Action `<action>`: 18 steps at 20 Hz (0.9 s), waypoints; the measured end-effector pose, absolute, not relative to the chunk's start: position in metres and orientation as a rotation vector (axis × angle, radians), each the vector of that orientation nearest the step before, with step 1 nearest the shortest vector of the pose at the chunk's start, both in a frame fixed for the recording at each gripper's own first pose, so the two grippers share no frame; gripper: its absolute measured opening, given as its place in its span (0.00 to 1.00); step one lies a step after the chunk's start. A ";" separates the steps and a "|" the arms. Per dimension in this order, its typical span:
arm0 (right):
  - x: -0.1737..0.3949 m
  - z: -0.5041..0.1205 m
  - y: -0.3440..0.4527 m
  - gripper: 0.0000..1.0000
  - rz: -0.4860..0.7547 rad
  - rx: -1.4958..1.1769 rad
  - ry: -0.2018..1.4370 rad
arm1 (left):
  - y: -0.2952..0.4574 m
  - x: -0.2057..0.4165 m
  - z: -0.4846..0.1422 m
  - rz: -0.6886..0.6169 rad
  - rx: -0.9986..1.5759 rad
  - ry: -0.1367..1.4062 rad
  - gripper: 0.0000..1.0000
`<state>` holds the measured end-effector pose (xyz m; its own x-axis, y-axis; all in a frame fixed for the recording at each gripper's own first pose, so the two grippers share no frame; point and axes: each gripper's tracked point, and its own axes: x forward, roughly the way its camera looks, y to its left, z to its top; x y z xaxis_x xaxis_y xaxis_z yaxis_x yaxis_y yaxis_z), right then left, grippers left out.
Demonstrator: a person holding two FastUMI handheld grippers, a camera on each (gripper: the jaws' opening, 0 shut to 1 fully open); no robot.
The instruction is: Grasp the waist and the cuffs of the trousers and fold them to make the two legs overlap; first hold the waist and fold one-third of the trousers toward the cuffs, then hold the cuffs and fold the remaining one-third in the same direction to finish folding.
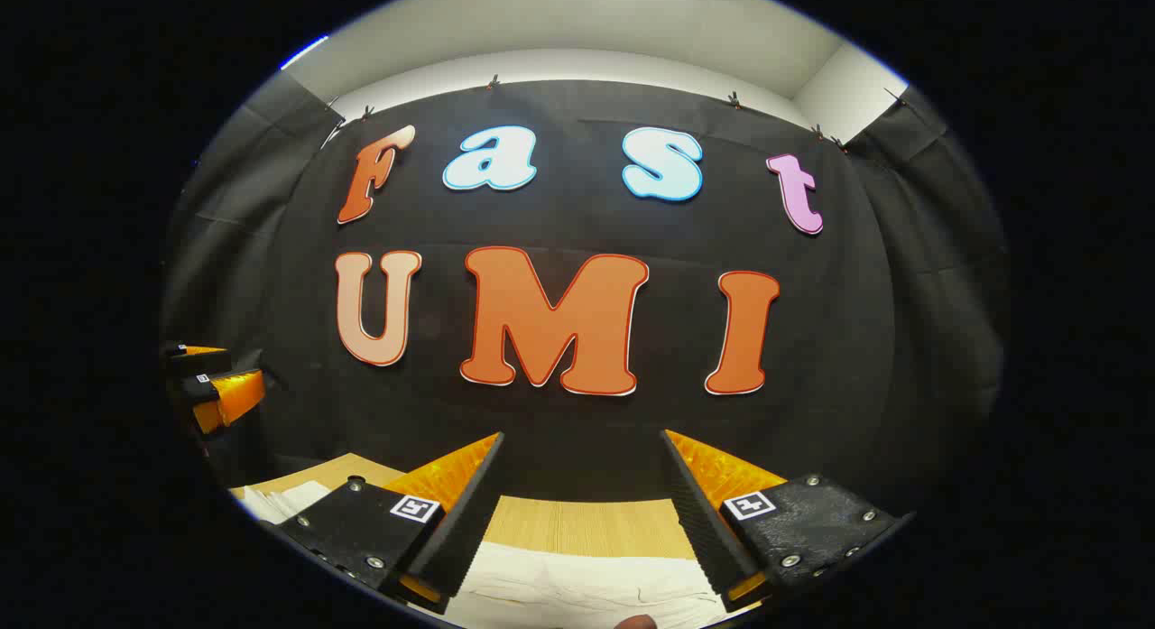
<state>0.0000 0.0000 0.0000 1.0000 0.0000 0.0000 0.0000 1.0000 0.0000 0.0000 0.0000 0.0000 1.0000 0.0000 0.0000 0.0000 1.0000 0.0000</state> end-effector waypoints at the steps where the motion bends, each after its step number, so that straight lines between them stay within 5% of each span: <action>1: 0.000 -0.001 -0.002 1.00 -0.001 0.000 0.000 | 0.000 0.002 0.000 0.001 -0.002 0.000 0.98; 18: -0.008 -0.035 -0.031 0.99 -0.115 -0.038 0.097 | 0.051 0.014 -0.067 0.079 -0.062 0.203 0.98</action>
<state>-0.0075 -0.0309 -0.0346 0.9887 -0.1161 -0.0946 0.1125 0.9927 -0.0433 0.0137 0.0511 -0.0674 0.9763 0.0724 -0.2039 -0.0850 0.9949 -0.0536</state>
